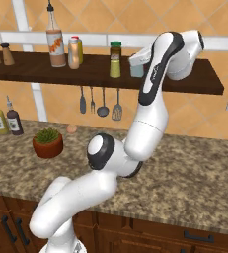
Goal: Put the shaker and condiment bottle from the counter next to their counterparts in the cabinet.
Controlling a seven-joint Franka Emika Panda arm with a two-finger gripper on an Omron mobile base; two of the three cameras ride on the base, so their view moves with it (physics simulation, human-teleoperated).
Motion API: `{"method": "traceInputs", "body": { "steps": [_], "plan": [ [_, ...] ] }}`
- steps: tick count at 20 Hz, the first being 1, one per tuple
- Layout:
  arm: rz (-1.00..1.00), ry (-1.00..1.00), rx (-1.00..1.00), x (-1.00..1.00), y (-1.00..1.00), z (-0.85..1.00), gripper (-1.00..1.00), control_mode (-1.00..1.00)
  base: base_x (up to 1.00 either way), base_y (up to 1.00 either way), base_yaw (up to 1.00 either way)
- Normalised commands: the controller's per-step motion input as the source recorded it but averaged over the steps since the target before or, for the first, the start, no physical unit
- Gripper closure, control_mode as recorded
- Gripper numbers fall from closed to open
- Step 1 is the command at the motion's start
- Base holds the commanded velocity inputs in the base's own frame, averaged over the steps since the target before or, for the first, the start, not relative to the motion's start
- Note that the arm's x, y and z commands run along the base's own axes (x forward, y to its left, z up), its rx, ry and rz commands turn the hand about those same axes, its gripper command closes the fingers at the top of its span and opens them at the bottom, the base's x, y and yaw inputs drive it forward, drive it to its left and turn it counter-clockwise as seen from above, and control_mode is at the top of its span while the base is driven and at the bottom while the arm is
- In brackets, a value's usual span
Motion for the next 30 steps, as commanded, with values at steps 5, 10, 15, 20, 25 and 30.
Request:
{"method": "traceInputs", "body": {
  "steps": [5, 10, 15, 20, 25, 30],
  "plan": [
    [0.0, -0.03, 0.04, 0.0, 0.07, -0.33, -1.0, -1.0, 0.0, 0.0, 0.0],
    [0.0, -0.01, 0.03, 0.0, -0.09, -0.06, -1.0, -1.0, 0.0, 0.0, 0.0],
    [0.0, 0.0, 0.12, -0.03, -0.33, 0.0, -1.0, -1.0, 0.0, 0.0, 0.0],
    [-0.01, 0.0, 0.18, -0.24, -0.59, 0.0, -1.0, -1.0, 0.0, 0.0, 0.0],
    [-0.01, 0.0, 0.19, -0.3, -0.58, 0.0, -1.0, -1.0, 0.0, 0.0, 0.0],
    [0.0, 0.0, 0.19, -0.53, -0.42, 0.0, -1.0, -1.0, 0.0, 0.0, 0.0]
  ]
}}
